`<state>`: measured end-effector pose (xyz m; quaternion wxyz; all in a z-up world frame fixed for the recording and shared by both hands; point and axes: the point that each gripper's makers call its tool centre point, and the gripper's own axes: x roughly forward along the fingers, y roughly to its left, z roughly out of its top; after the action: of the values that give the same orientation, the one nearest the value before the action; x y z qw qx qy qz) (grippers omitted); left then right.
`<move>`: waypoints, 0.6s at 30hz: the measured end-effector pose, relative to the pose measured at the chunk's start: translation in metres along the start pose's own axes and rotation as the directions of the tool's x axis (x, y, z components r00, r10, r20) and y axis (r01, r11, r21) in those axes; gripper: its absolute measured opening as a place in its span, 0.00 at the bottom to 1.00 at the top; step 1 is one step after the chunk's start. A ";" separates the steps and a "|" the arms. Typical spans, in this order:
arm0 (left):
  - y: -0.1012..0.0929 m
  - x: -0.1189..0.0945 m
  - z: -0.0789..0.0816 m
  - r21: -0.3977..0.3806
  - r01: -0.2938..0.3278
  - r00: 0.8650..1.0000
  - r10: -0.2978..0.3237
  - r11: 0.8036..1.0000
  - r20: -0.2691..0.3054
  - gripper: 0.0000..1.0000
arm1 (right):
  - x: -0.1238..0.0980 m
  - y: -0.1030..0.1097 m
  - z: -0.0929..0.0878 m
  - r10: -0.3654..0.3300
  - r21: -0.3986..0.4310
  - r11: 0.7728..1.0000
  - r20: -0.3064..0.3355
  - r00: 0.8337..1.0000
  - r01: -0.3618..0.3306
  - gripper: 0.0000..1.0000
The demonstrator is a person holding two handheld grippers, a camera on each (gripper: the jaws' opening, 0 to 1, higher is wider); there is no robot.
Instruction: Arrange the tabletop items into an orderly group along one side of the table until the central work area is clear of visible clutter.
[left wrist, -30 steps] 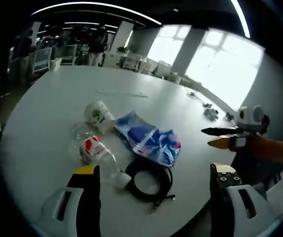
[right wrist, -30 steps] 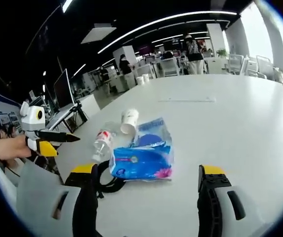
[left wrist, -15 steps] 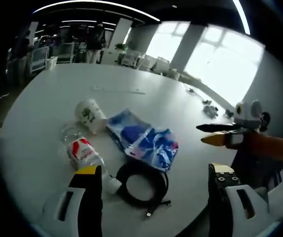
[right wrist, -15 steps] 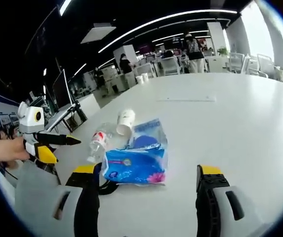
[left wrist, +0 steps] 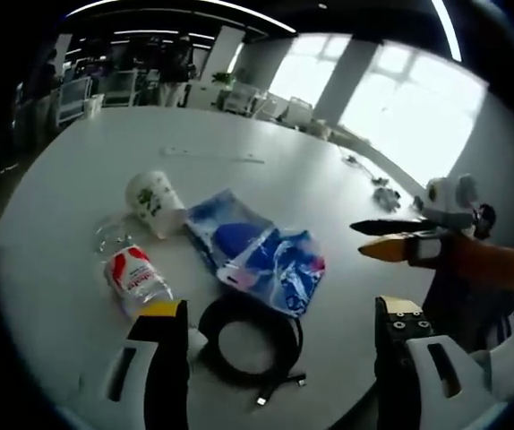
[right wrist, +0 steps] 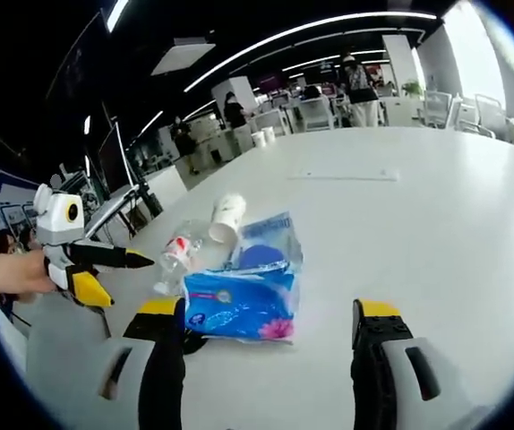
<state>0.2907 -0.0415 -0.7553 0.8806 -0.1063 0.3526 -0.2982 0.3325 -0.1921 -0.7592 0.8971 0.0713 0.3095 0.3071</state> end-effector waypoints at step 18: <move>-0.001 0.025 -0.005 -0.042 -0.029 0.999 0.029 0.999 -0.018 0.77 | 0.012 -0.011 -0.005 0.039 -0.009 0.999 -0.034 0.999 -0.039 0.71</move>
<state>0.3011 -0.0575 -0.7720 0.8793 -0.1171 0.3680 -0.2788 0.3427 -0.1935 -0.7728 0.8860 0.0679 0.3216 0.3272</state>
